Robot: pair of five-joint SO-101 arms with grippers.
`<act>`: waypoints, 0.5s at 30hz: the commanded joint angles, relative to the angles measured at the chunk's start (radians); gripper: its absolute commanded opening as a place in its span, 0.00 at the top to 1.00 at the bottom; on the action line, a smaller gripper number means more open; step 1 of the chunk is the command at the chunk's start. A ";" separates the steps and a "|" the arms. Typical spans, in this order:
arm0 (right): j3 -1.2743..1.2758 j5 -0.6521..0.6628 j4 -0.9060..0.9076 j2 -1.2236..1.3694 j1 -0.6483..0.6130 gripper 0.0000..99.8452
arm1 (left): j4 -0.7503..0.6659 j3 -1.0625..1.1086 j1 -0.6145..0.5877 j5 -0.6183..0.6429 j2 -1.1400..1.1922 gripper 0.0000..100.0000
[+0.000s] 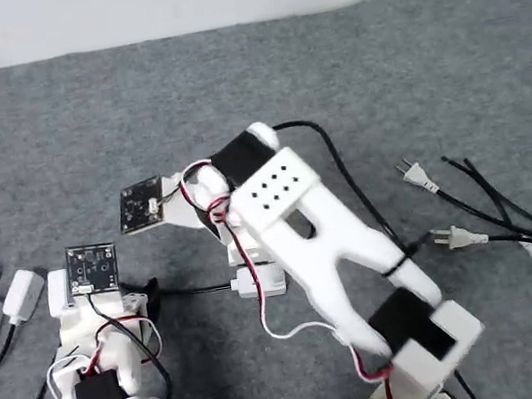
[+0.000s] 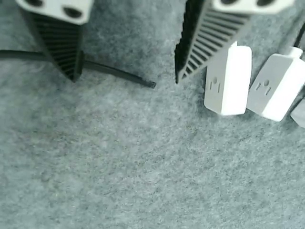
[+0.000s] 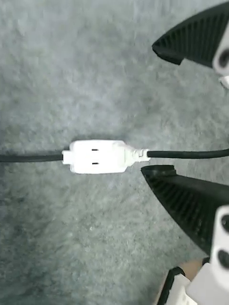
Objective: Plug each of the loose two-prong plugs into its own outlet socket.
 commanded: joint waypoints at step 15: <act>0.021 -0.273 0.047 -0.628 0.182 0.69 | 0.077 -0.051 0.002 -0.055 -0.006 0.70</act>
